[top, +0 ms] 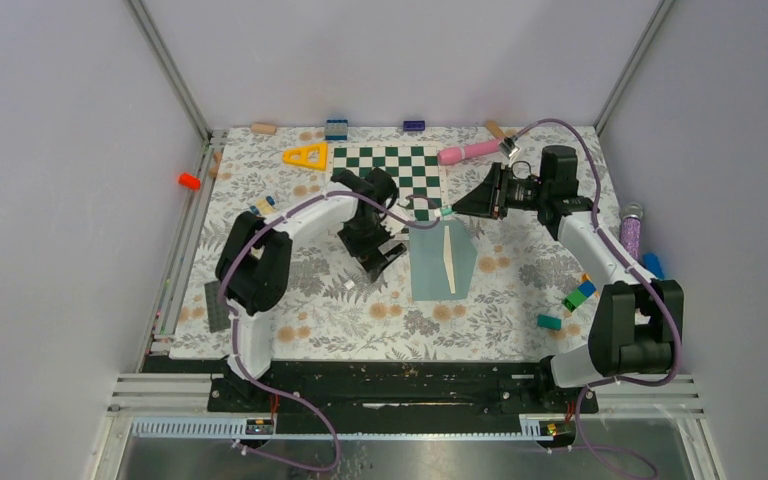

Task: Place the letter into the envelope and seal it
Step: Place the solid glue cap at the center of the board, then unscrew the solid glue.

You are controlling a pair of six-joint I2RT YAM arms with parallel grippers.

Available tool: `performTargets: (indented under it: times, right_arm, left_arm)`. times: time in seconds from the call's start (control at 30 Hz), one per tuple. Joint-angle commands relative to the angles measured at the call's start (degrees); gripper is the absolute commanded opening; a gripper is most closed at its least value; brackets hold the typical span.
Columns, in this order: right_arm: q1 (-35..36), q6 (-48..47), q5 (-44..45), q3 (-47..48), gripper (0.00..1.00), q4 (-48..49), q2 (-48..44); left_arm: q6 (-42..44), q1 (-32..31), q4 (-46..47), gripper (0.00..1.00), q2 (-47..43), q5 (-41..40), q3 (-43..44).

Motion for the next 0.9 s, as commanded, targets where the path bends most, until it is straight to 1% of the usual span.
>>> performTargets:
  times: [0.0,0.07,0.3,0.4,0.57,0.73,0.87]
  right_arm:
    - [-0.9,0.4,-1.0,0.0,0.06,2.8,-2.4]
    - [-1.0,0.5,-1.0,0.0,0.06,2.8,-2.2]
    - [-1.1,0.6,-0.9,-0.1,0.06,2.8,-1.4]
    - [-1.1,0.8,-1.0,-0.3,0.06,3.1,-1.3]
    - [-0.5,3.9,-3.7,-1.1,0.06,6.4,0.4]
    - [3.3,3.3,-6.6,-0.6,0.06,6.1,2.7]
    - [7.7,-3.2,-7.4,1.9,0.06,-1.4,3.8]
  left_arm:
    - [-0.7,4.4,4.7,0.99,-6.9,6.5,2.3]
    - [-0.5,6.1,6.2,0.99,-8.9,9.9,2.2]
    - [-0.5,12.3,13.2,0.99,-15.7,29.7,0.4]
    - [-0.5,12.7,13.7,0.99,-16.2,36.2,-0.1]
    - [-2.3,12.3,16.2,0.99,-16.4,51.2,-1.3]
    - [-5.5,12.1,19.4,0.99,-16.4,59.2,-1.6]
    - [-9.3,11.8,23.8,0.99,-16.9,61.2,-3.5]
